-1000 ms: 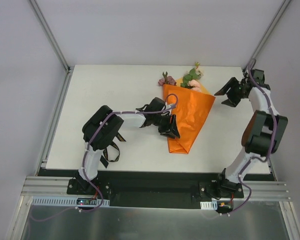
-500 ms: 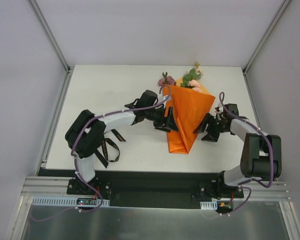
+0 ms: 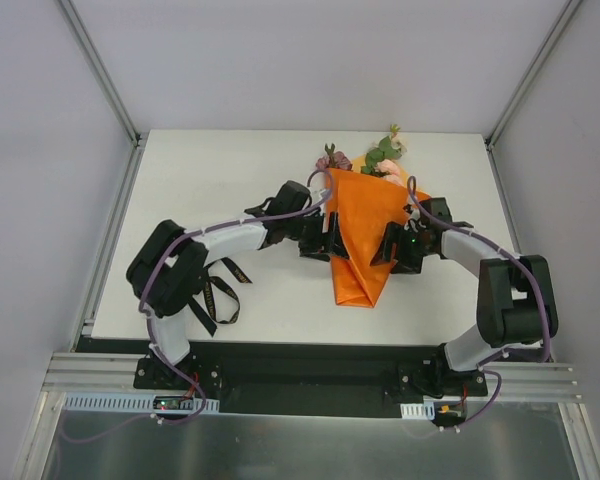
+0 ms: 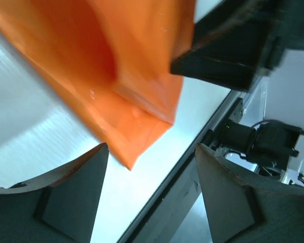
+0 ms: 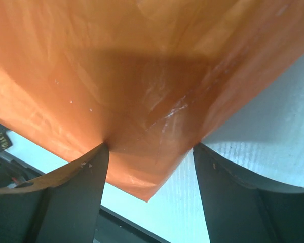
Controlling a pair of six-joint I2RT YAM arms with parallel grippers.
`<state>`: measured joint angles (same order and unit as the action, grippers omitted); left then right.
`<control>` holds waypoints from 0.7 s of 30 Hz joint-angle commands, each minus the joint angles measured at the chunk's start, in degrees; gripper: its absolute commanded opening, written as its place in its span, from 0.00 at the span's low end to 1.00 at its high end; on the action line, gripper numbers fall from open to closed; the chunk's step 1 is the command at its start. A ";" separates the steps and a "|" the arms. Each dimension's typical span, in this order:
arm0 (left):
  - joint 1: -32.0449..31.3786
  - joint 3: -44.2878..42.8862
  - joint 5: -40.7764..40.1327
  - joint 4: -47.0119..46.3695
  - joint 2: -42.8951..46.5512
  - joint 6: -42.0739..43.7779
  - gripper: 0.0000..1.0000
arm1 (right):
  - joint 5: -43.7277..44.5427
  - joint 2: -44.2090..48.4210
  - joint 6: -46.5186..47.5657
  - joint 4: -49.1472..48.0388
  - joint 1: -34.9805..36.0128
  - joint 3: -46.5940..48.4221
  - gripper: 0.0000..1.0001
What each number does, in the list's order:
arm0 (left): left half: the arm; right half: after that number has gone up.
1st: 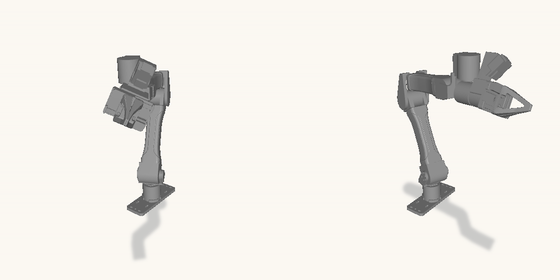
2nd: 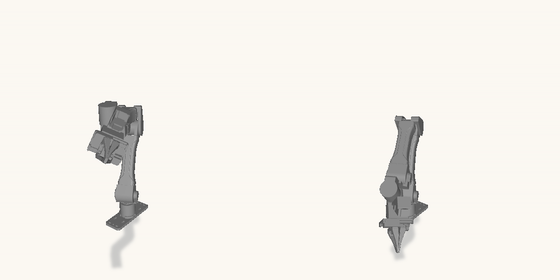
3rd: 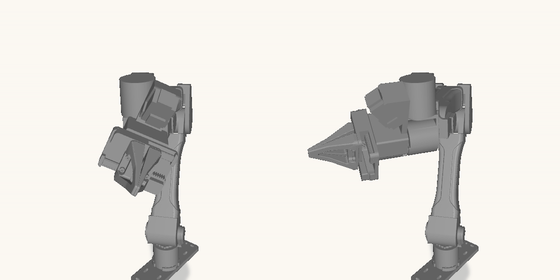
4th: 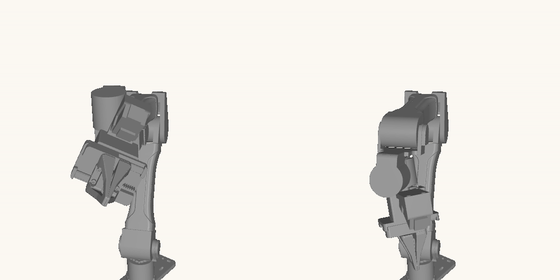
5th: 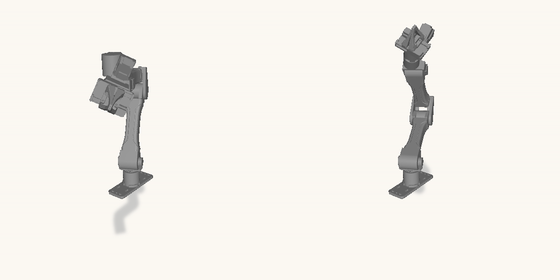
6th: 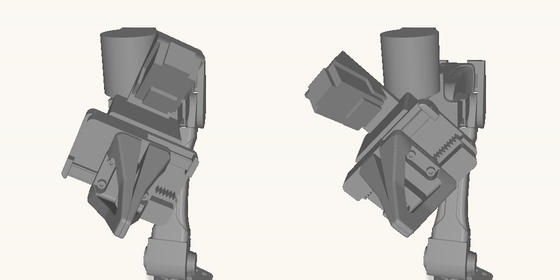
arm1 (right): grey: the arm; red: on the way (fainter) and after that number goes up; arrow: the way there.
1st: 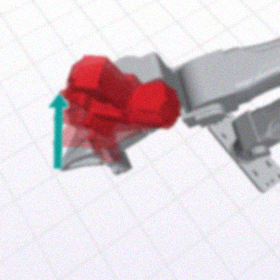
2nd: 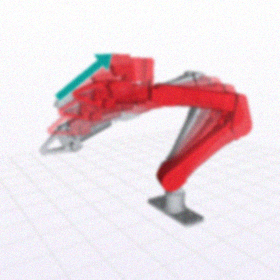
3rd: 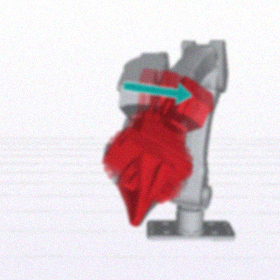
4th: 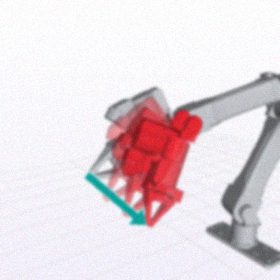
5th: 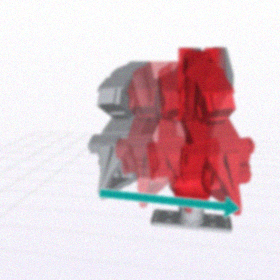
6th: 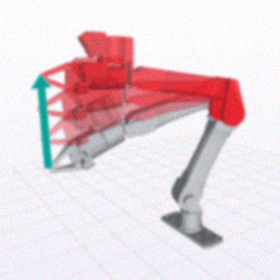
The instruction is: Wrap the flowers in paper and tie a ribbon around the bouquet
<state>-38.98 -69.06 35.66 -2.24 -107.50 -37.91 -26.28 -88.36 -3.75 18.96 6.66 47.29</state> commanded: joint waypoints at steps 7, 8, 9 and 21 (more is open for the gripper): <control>-1.18 -7.54 3.43 -4.78 2.41 -4.27 0.39 | 8.53 -2.34 3.05 4.42 6.00 2.98 0.71; -1.10 -9.32 4.67 -5.40 0.30 -5.23 0.33 | 8.79 -2.52 3.31 4.77 6.09 3.25 0.71; -1.01 -10.73 5.03 -6.19 -3.73 -5.77 0.27 | 8.79 -2.70 3.40 4.94 6.26 3.51 0.71; 2.59 -11.99 6.26 -12.52 -14.31 -4.80 0.00 | 8.88 -1.03 3.31 7.93 6.53 5.53 0.70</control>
<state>-38.06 -82.11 39.64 -10.52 -122.78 -43.62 -18.55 -90.78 -1.21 24.05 12.97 50.57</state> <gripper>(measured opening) 0.003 0.706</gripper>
